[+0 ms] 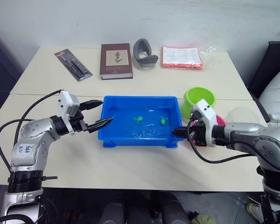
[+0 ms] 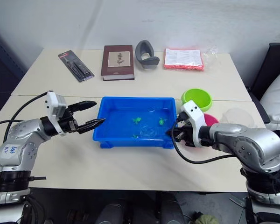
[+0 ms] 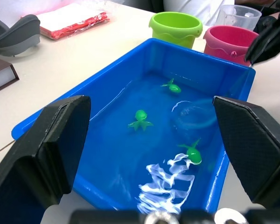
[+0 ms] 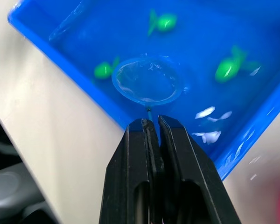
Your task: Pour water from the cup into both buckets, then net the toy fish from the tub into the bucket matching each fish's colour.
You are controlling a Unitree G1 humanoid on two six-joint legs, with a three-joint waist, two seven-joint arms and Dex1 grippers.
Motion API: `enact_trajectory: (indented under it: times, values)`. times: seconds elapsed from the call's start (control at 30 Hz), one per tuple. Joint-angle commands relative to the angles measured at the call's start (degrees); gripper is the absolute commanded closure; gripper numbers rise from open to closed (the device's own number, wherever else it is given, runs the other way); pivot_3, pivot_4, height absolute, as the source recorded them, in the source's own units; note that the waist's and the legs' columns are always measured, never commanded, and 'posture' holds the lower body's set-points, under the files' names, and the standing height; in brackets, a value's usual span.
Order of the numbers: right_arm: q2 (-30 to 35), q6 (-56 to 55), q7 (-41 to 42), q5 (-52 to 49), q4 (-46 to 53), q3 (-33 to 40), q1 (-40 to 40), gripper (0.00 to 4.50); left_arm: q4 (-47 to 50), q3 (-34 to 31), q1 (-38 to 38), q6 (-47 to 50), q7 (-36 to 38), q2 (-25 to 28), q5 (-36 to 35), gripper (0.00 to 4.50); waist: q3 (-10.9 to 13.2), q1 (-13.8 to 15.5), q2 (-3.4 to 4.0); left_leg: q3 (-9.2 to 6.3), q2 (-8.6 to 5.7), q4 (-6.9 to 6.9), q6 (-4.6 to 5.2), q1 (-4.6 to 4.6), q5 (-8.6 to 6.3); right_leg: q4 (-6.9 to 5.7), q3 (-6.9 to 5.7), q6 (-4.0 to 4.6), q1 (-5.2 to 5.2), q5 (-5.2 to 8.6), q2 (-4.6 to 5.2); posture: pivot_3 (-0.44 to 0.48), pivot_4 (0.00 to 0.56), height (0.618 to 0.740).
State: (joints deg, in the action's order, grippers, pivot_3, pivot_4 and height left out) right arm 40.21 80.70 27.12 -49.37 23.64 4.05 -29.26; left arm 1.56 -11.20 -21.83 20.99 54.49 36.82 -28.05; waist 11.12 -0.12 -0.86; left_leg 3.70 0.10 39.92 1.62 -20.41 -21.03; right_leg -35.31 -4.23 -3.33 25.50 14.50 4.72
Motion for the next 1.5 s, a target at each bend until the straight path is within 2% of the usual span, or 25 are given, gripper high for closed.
enact_trajectory:
  times: [0.03,0.17,0.4,0.53,0.67,0.87,1.1,1.27,1.5]
  values:
    - [-2.1,3.8,-1.7,-0.4,-2.4,1.9,-2.3,4.5,1.3,-0.5,-0.7,-0.5,0.1,0.4,-0.7,0.01,0.0,0.0,0.0,0.0,-0.01,0.0,0.0,-0.01,0.0,0.0,0.0,0.0,0.0,0.0,0.0,0.0,0.15,0.74]
    - [0.0,1.2,-1.9,3.8,-4.4,-0.1,-2.7,4.5,1.2,-2.4,-2.0,0.6,-2.1,-1.1,-2.9,0.01,0.0,0.0,0.0,0.0,0.0,-0.01,0.0,-0.01,0.0,0.02,0.0,0.0,0.0,0.0,0.0,0.0,0.15,0.74]
    - [1.8,-13.9,1.4,11.9,-4.1,-2.9,-1.5,4.5,1.0,-3.1,-0.8,0.3,-3.0,-1.4,-2.8,0.01,0.0,-0.1,0.0,0.02,-0.02,-0.01,-0.01,-0.01,-0.01,0.04,-0.01,-0.01,0.0,0.0,-0.03,0.0,0.15,0.74]
    - [2.9,-24.5,6.1,15.5,-1.5,-4.2,3.1,4.5,1.7,-2.3,-0.2,0.3,-2.5,-1.2,-2.4,0.01,0.0,0.0,0.0,0.02,-0.01,-0.05,-0.01,-0.01,-0.01,0.08,-0.03,-0.01,0.0,0.0,-0.06,0.0,0.15,0.74]
    - [4.8,-40.2,10.7,23.4,-0.1,-6.9,9.2,4.5,0.9,-2.8,-0.2,0.1,-2.8,-1.4,-2.3,0.01,0.0,0.1,0.0,0.02,-0.02,-0.07,-0.01,-0.02,-0.01,0.14,-0.04,-0.03,-0.01,-0.01,-0.06,0.0,0.15,0.74]
    - [3.5,-48.9,13.5,22.7,1.6,-0.4,15.8,4.5,1.1,-2.3,-1.2,0.2,-1.1,-0.1,-2.2,0.01,0.0,0.1,0.0,0.04,-0.03,-0.06,-0.02,-0.02,0.0,0.18,-0.02,-0.09,-0.03,-0.05,-0.08,0.0,0.15,0.74]
    - [4.2,-49.0,15.4,17.4,2.3,11.2,18.2,4.5,0.5,-1.4,-4.0,0.7,-0.1,0.0,-2.7,0.01,0.0,0.2,0.0,0.02,-0.01,-0.07,-0.02,0.0,0.0,0.18,-0.03,-0.08,-0.04,-0.05,-0.08,0.0,0.15,0.74]
    - [3.3,-49.7,13.5,17.8,0.9,14.8,18.7,4.5,-0.5,-0.1,-6.5,1.3,0.4,-0.7,-2.2,0.01,0.0,0.1,0.0,0.03,-0.02,-0.07,-0.02,0.0,0.0,0.18,-0.01,-0.09,-0.04,-0.05,-0.07,0.0,0.15,0.74]
    - [3.7,-54.8,10.0,22.8,-7.2,17.5,16.2,4.5,-2.9,1.1,-8.8,-0.1,1.0,-1.9,-1.5,0.01,0.0,0.1,0.0,0.06,-0.04,-0.07,-0.02,0.0,0.0,0.16,-0.01,-0.09,-0.05,-0.05,-0.09,0.0,0.15,0.74]
